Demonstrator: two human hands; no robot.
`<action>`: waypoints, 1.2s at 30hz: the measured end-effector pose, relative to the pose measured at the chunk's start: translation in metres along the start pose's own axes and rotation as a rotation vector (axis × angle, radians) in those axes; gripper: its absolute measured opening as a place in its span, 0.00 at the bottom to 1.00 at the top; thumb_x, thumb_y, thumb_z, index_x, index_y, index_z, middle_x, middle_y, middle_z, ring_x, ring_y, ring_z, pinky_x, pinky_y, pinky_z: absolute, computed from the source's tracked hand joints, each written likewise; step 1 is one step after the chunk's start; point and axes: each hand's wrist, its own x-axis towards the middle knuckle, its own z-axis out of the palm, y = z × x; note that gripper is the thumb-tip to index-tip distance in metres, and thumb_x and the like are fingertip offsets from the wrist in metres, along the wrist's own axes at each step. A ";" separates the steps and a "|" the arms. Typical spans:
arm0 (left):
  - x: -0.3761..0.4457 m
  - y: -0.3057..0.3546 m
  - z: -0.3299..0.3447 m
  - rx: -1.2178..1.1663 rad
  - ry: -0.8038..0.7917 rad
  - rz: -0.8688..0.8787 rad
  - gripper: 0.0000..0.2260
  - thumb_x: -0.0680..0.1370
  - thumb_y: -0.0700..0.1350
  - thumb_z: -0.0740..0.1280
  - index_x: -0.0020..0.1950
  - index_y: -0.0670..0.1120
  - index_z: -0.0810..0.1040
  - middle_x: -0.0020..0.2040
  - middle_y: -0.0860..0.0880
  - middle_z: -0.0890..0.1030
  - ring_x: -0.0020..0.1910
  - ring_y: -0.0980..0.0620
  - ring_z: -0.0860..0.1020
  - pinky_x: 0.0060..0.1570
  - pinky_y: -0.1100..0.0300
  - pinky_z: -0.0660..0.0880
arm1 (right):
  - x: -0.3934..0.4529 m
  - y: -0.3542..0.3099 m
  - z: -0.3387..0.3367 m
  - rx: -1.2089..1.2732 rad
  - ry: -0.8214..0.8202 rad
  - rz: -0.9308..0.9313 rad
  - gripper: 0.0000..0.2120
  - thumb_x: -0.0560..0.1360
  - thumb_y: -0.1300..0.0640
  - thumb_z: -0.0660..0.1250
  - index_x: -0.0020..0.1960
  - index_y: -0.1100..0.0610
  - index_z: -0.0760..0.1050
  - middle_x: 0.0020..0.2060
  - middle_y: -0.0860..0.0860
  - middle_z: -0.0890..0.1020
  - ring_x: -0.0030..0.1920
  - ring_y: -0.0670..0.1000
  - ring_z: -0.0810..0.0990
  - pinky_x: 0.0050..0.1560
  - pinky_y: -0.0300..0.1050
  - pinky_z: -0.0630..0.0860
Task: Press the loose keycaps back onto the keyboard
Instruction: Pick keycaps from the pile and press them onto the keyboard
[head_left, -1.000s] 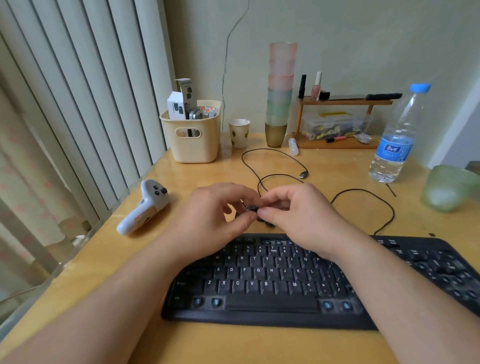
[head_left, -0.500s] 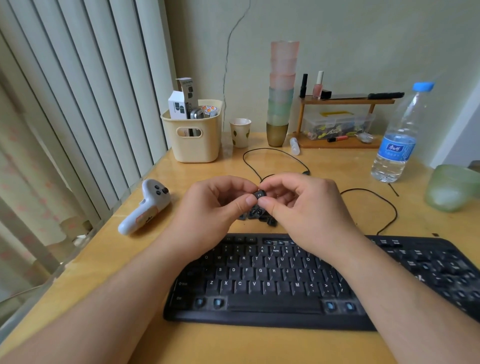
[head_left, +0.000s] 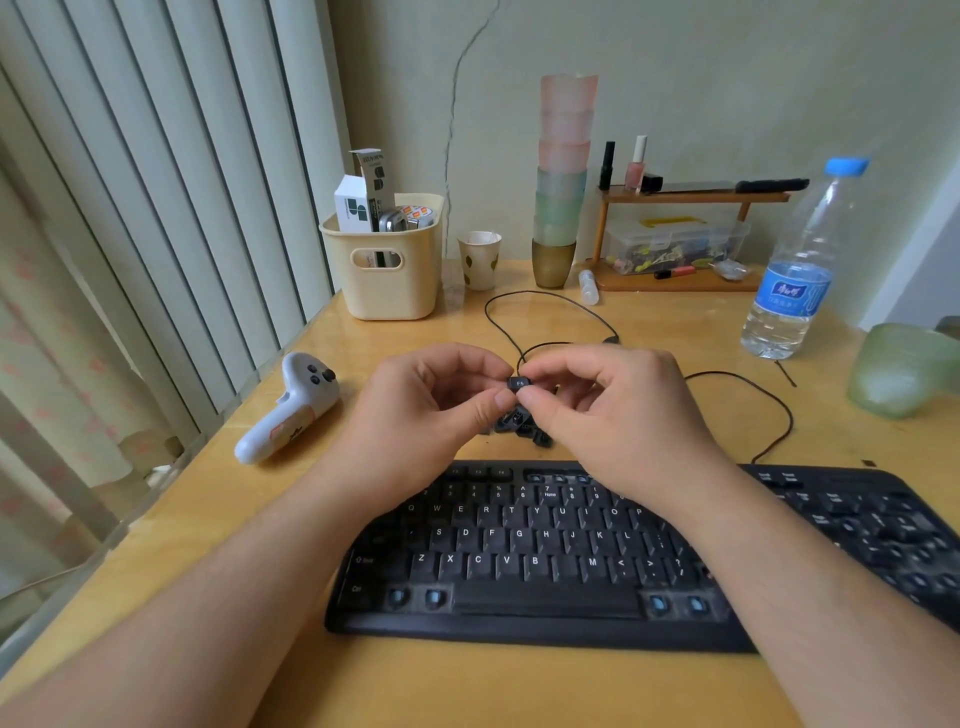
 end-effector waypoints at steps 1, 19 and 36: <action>0.000 0.000 0.000 0.027 -0.003 0.000 0.08 0.76 0.42 0.75 0.55 0.45 0.84 0.46 0.45 0.87 0.48 0.42 0.85 0.50 0.55 0.83 | 0.000 0.001 0.000 -0.010 0.000 -0.015 0.07 0.72 0.55 0.78 0.49 0.46 0.88 0.33 0.38 0.82 0.35 0.43 0.79 0.37 0.30 0.72; 0.002 -0.004 -0.005 0.403 -0.070 0.073 0.09 0.77 0.47 0.77 0.56 0.51 0.83 0.46 0.58 0.87 0.48 0.61 0.84 0.55 0.62 0.80 | 0.007 -0.002 -0.014 -0.231 -0.299 0.062 0.02 0.72 0.52 0.77 0.43 0.45 0.85 0.34 0.40 0.83 0.37 0.40 0.79 0.38 0.34 0.73; 0.016 -0.022 -0.034 0.733 -0.075 0.061 0.08 0.79 0.54 0.71 0.57 0.58 0.83 0.47 0.60 0.84 0.47 0.63 0.80 0.48 0.65 0.75 | 0.054 -0.029 -0.006 -0.545 -0.979 0.317 0.04 0.71 0.52 0.80 0.41 0.51 0.86 0.40 0.47 0.87 0.47 0.51 0.85 0.51 0.52 0.84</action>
